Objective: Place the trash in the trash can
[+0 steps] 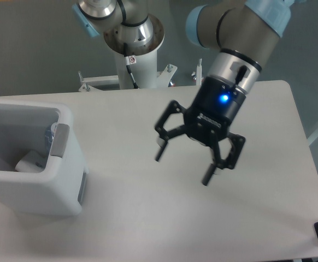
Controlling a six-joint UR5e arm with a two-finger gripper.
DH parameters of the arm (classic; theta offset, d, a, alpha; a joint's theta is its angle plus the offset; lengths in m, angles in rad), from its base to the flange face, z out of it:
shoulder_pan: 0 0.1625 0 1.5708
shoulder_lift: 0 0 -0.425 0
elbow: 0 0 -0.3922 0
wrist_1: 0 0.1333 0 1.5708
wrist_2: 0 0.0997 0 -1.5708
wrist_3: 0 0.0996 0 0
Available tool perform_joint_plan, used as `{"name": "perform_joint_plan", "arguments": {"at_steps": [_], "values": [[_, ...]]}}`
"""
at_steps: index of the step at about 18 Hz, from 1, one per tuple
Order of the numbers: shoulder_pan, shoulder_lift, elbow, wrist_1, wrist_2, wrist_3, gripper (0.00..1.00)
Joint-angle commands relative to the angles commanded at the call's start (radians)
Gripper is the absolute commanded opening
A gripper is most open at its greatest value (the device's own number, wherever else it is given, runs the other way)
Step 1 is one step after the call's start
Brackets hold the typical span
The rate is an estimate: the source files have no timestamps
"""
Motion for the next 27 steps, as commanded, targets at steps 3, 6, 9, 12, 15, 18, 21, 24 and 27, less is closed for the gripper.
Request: {"name": "perform_joint_plan", "arguments": {"at_steps": [3,6,9,12,15,18,21,24,27], "values": [[0.024,-0.011,-0.048,-0.020,0.138,0.141,1.00],[0.028,-0.012,-0.042,-0.132,0.241,0.287,1.00],[0.049,-0.012,-0.031,-0.240,0.350,0.451,1.00],[0.063,-0.031,0.016,-0.382,0.466,0.612,1.00],[0.063,-0.052,0.034,-0.402,0.557,0.674,1.00],[0.037,-0.064,0.040,-0.396,0.657,0.678,1.00],[0.008,-0.077,0.060,-0.393,0.671,0.680,1.00],[0.008,-0.078,0.060,-0.390,0.671,0.680,1.00],[0.008,-0.078,0.046,-0.383,0.672,0.678,1.00]]}}
